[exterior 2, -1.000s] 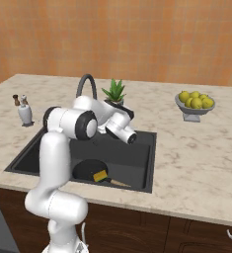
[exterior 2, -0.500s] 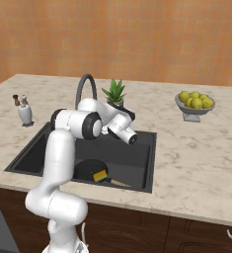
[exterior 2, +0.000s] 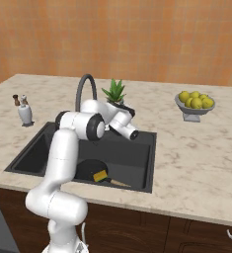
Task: Pick the pan and sponge and place them into the sink. Then turn on the water.
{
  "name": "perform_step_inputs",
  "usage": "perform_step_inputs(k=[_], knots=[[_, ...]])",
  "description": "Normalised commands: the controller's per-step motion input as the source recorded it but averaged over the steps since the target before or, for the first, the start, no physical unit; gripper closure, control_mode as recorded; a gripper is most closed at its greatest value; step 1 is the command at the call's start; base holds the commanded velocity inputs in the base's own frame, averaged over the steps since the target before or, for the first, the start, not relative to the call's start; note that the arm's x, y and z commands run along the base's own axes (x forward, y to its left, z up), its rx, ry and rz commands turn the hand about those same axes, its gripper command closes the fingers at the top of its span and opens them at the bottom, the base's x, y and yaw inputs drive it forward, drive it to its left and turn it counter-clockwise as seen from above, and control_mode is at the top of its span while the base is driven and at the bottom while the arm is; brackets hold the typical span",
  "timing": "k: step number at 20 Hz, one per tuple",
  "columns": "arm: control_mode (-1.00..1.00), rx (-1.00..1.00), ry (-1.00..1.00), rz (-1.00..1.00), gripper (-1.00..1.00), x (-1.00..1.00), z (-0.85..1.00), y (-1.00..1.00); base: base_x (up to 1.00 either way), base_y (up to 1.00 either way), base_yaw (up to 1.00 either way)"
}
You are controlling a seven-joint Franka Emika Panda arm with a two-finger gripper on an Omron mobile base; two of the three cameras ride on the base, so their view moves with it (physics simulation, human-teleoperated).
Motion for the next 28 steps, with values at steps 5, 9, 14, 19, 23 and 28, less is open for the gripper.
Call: perform_step_inputs(k=[5, 9, 14, 19, 23, 28], knots=[[-1.00, 0.00, 0.01, 0.00, -1.00, 0.29, 0.00, 0.07, 0.00, 0.00, 0.00], [-1.00, 0.00, 0.00, 0.00, 1.00, 0.21, 0.00, 0.06, 0.00, 0.00, 0.00], [-1.00, 0.02, 0.00, -0.02, 1.00, 0.05, 0.00, -0.03, 0.00, 0.00, 0.00], [-1.00, 0.07, 0.00, -0.06, 1.00, 0.00, 0.00, -0.22, 0.00, 0.00, 0.00], [-1.00, 0.11, 0.00, -0.08, 1.00, 0.01, 0.00, -0.34, 0.00, 0.00, 0.00], [-1.00, 0.13, 0.01, -0.09, 1.00, 0.13, 0.04, -0.51, 0.00, 0.00, 0.00]])
